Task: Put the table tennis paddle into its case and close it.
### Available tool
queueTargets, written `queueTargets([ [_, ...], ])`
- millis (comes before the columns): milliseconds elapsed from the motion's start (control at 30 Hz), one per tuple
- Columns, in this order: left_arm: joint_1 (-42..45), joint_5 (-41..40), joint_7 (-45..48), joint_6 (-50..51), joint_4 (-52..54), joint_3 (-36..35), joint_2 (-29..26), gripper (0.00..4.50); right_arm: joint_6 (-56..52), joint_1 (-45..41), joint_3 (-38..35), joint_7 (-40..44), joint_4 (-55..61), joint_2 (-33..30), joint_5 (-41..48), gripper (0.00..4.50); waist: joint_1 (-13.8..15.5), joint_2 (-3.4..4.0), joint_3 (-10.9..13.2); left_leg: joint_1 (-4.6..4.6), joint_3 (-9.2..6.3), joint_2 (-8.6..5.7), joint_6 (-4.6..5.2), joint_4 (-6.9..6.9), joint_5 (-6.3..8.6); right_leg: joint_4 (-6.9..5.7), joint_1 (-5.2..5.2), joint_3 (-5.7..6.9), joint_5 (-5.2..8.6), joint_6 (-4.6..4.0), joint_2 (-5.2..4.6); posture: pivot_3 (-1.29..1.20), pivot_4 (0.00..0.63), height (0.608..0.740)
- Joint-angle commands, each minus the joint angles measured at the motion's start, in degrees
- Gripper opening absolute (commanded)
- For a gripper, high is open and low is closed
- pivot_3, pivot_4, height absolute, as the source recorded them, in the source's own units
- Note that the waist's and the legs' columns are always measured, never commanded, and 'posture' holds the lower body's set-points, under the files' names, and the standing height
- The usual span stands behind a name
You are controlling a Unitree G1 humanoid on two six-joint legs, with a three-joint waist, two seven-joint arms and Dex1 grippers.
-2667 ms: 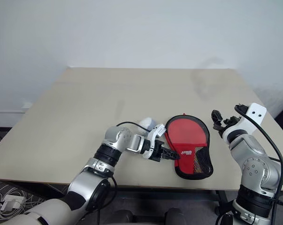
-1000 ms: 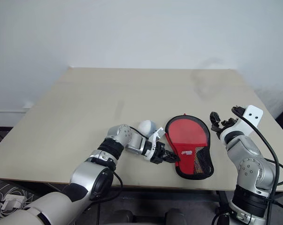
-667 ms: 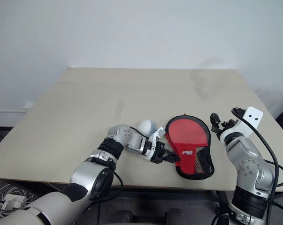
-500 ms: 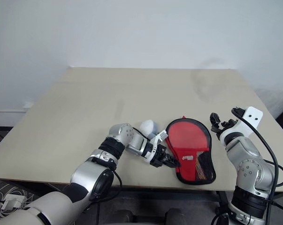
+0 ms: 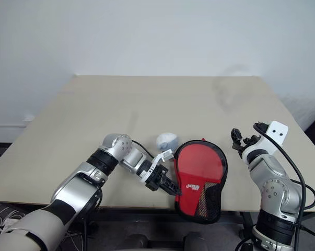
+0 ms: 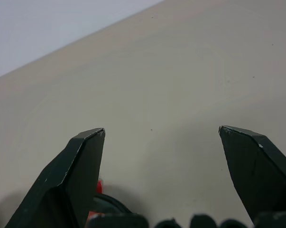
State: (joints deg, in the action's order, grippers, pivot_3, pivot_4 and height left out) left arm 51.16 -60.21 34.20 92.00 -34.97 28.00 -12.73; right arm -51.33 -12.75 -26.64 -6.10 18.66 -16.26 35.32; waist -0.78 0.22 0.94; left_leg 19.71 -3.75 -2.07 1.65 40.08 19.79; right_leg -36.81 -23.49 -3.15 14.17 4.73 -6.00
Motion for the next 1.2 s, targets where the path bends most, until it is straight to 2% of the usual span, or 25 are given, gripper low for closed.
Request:
queueTargets([
  [33,-0.9,-7.9,-5.0,0.5,2.1,0.9,-0.6,0.01,1.1,-0.9,0.1,0.5,2.3,-1.2,-0.7,4.18,-0.1,0.0,0.0,0.0,0.0,0.0,0.0,0.0,0.0,0.0,0.0,0.0,0.0,0.0,0.0,0.0,0.0,0.716],
  [167,-2.4,-13.5,-11.8,0.5,3.1,0.5,0.6,0.01,1.2,-1.3,0.9,0.7,2.1,-1.2,-1.3,4.18,-0.1,0.0,0.0,0.0,0.0,0.0,0.0,0.0,0.0,0.0,0.01,0.0,0.0,0.0,0.0,0.0,0.0,0.716],
  [400,-6.2,-17.3,-22.7,0.5,7.9,-6.0,2.7,0.01,1.2,-1.3,2.1,1.2,2.0,-1.4,-2.4,4.18,-0.1,0.0,0.0,0.0,0.01,-0.01,0.0,0.01,0.0,0.01,0.01,-0.02,0.0,0.0,0.0,0.0,0.0,0.716],
  [533,-8.1,-18.2,-25.4,0.5,13.6,-6.5,2.1,0.01,1.2,-1.1,2.2,1.5,2.1,-1.4,-2.7,4.18,0.0,0.0,0.0,0.0,0.03,-0.01,0.0,0.01,0.0,0.01,0.02,-0.02,0.0,0.0,0.0,0.0,0.0,0.716],
  [800,-8.8,-21.3,-29.1,0.5,15.4,-7.0,-0.1,0.01,0.8,-1.0,2.8,2.2,1.8,-2.0,-3.2,4.18,-0.1,0.0,0.0,0.0,0.04,-0.02,-0.01,0.01,-0.01,0.02,0.02,-0.02,0.0,0.0,0.01,0.0,0.0,0.716],
  [900,-8.5,-22.6,-30.7,0.5,14.6,-8.2,-1.8,0.72,0.8,-1.2,2.8,2.4,1.5,-2.0,-3.3,4.18,-0.1,0.0,0.0,-0.01,0.03,-0.02,-0.01,0.01,-0.01,0.02,0.02,-0.02,0.0,-0.01,0.03,0.0,0.0,0.716],
  [1100,-9.4,-23.6,-33.5,0.5,14.1,-10.9,0.3,2.87,1.0,-2.1,3.1,3.1,0.6,-2.0,-4.1,4.18,0.1,0.0,0.0,-0.01,0.02,-0.03,-0.03,0.02,-0.02,0.03,0.05,-0.01,0.0,0.0,0.03,0.0,0.0,0.716],
  [1200,-9.0,-24.2,-34.3,0.5,12.0,-11.5,-0.6,3.82,0.9,-2.3,3.1,3.5,0.6,-2.0,-4.0,4.18,0.0,0.0,0.0,-0.01,0.03,-0.04,-0.03,0.02,-0.02,0.04,0.06,-0.02,0.0,-0.01,0.03,0.0,0.0,0.716],
])
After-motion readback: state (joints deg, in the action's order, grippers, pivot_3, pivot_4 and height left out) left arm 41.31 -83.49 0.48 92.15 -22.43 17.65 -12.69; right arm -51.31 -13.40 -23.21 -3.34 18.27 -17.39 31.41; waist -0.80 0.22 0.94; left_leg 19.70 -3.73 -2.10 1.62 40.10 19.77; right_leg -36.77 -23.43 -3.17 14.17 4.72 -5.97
